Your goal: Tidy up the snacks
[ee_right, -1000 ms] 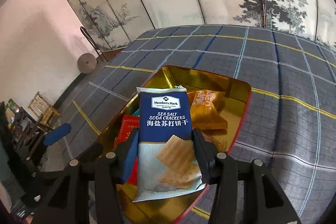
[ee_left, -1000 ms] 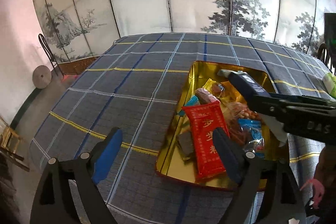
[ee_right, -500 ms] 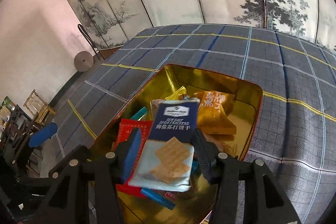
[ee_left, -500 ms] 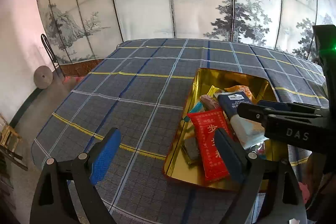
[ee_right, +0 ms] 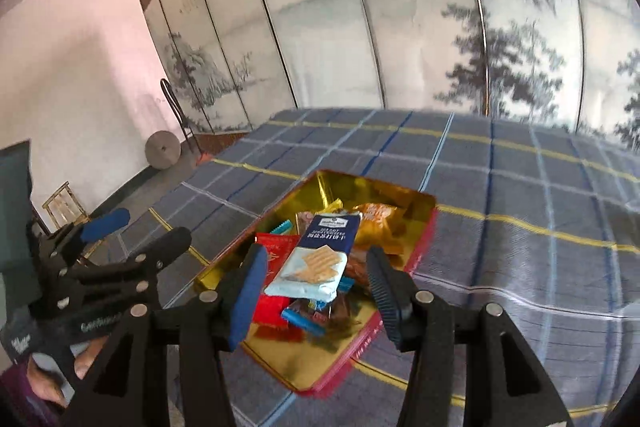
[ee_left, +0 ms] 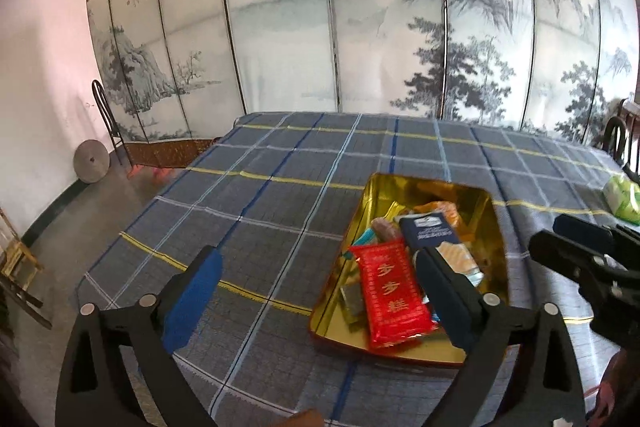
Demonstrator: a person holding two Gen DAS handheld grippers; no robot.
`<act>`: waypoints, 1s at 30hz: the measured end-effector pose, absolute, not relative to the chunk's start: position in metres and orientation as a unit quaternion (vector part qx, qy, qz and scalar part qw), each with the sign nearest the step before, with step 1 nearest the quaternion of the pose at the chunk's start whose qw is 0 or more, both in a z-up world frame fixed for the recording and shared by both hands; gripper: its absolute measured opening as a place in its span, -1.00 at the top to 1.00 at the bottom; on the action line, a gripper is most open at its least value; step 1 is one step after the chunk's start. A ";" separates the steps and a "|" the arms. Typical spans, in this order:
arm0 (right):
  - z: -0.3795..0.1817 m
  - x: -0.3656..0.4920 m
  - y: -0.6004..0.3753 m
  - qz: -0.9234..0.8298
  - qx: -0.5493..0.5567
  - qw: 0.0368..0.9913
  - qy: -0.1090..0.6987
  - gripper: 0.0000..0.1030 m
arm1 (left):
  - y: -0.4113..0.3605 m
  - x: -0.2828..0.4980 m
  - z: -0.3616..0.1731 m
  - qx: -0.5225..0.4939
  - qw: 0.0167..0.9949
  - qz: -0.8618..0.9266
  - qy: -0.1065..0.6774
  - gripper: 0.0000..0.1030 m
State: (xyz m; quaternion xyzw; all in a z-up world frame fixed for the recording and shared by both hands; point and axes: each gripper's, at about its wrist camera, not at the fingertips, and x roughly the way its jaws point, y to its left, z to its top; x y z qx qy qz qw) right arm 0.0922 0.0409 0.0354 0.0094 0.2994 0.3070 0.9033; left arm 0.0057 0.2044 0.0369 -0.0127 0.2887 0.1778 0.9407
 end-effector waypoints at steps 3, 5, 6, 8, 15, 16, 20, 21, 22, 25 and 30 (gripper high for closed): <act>0.049 0.072 0.035 0.304 -0.002 0.913 0.273 -0.03 | 0.200 -0.004 0.050 -0.026 0.946 0.162 0.281 -0.93; 0.056 0.062 0.031 0.305 -0.006 0.916 0.262 -0.03 | 0.197 -0.011 0.058 -0.033 0.949 0.154 0.271 -0.94; 0.059 0.057 0.029 0.305 -0.007 0.917 0.257 -0.04 | 0.196 -0.014 0.061 -0.034 0.951 0.152 0.268 -0.95; 0.062 0.051 0.024 0.308 -0.004 0.917 0.254 -0.06 | 0.192 -0.020 0.069 -0.031 0.954 0.151 0.259 -0.95; 0.074 0.034 0.009 0.304 0.004 0.923 0.235 -0.09 | 0.179 -0.038 0.086 -0.018 0.961 0.147 0.234 -0.99; 0.076 0.031 0.007 0.305 0.005 0.924 0.231 -0.09 | 0.177 -0.041 0.088 -0.016 0.961 0.149 0.232 -0.99; 0.082 0.019 0.000 0.305 0.006 0.927 0.218 -0.09 | 0.174 -0.050 0.095 -0.019 0.963 0.145 0.227 -1.00; 0.083 0.017 -0.001 0.305 0.007 0.927 0.216 -0.09 | 0.173 -0.051 0.096 -0.017 0.963 0.145 0.227 -1.00; 0.084 0.015 -0.002 0.305 0.007 0.928 0.214 -0.09 | 0.172 -0.053 0.097 -0.015 0.963 0.147 0.225 -1.00; 0.087 0.009 -0.006 0.305 0.007 0.930 0.207 -0.09 | 0.168 -0.060 0.102 -0.004 0.964 0.159 0.215 -1.00; 0.090 0.002 -0.009 0.304 0.008 0.931 0.202 -0.09 | 0.164 -0.068 0.108 0.002 0.964 0.163 0.212 -1.00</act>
